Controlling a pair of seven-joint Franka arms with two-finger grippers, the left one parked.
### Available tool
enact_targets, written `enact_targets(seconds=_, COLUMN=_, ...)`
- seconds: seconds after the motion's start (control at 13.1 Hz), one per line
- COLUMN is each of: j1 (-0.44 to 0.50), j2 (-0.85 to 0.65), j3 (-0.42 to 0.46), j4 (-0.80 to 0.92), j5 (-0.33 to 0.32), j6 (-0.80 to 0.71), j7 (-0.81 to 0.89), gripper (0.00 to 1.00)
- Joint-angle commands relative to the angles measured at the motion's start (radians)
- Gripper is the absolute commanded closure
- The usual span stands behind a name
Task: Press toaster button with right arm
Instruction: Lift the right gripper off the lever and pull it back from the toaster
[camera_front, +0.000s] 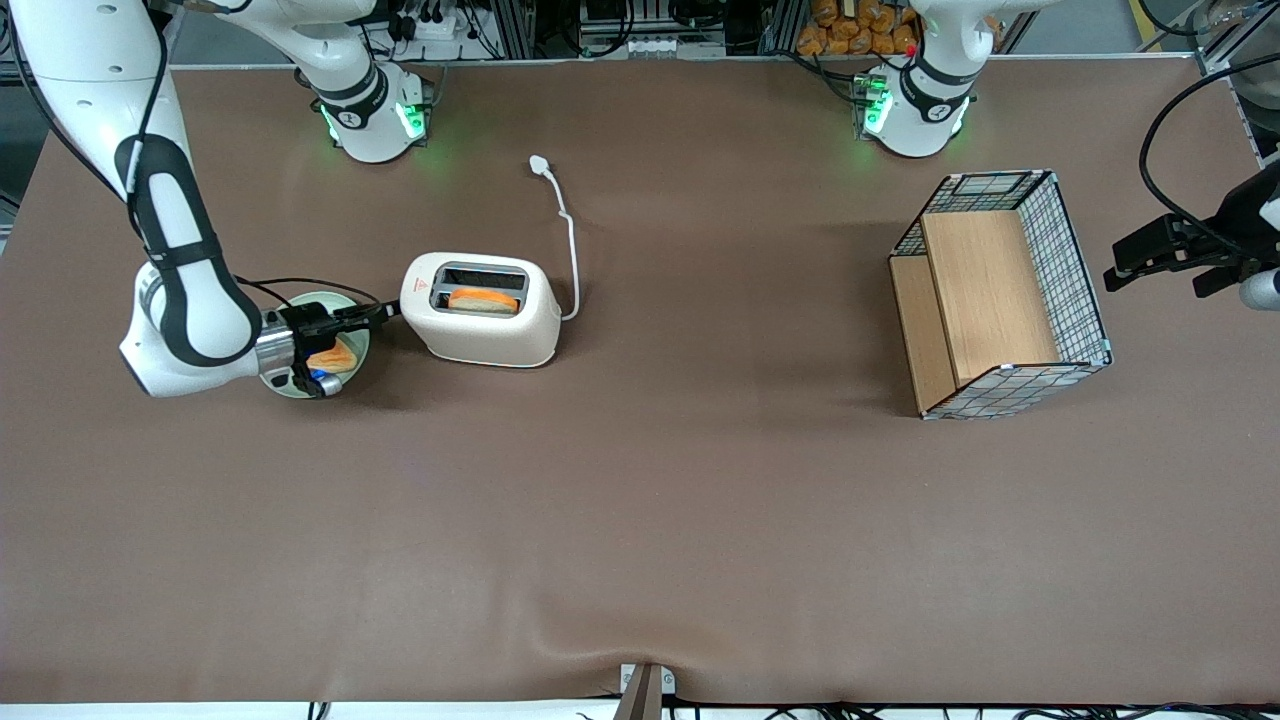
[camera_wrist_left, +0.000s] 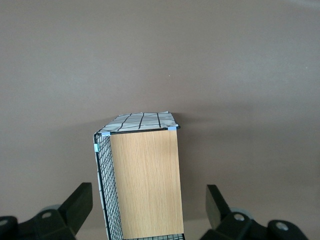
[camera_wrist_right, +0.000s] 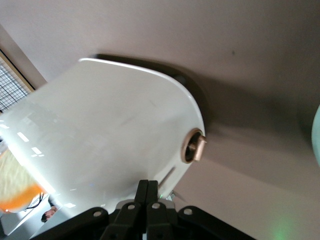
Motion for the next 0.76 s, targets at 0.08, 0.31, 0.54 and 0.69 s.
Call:
enact_targets(seconds=0.08, j1=-0.003, j2=0.019, j3=-0.008, j4=0.177, j5=-0.084, j6=-0.077, j7=0.074, gripper=0.32)
enact_targets(seconds=0.31, j1=-0.019, j2=0.024, j3=-0.008, j4=0.27, j5=-0.144, j6=-0.082, j7=0.073, gripper=0.0)
enact_targets(seconds=0.54, j1=-0.02, j2=0.024, j3=-0.008, j4=0.37, j5=-0.225, j6=-0.082, j7=0.068, gripper=0.0)
enact_targets(seconds=0.69, j1=-0.01, j2=0.021, j3=-0.008, j4=0.44, j5=-0.32, j6=-0.082, j7=0.071, gripper=0.0)
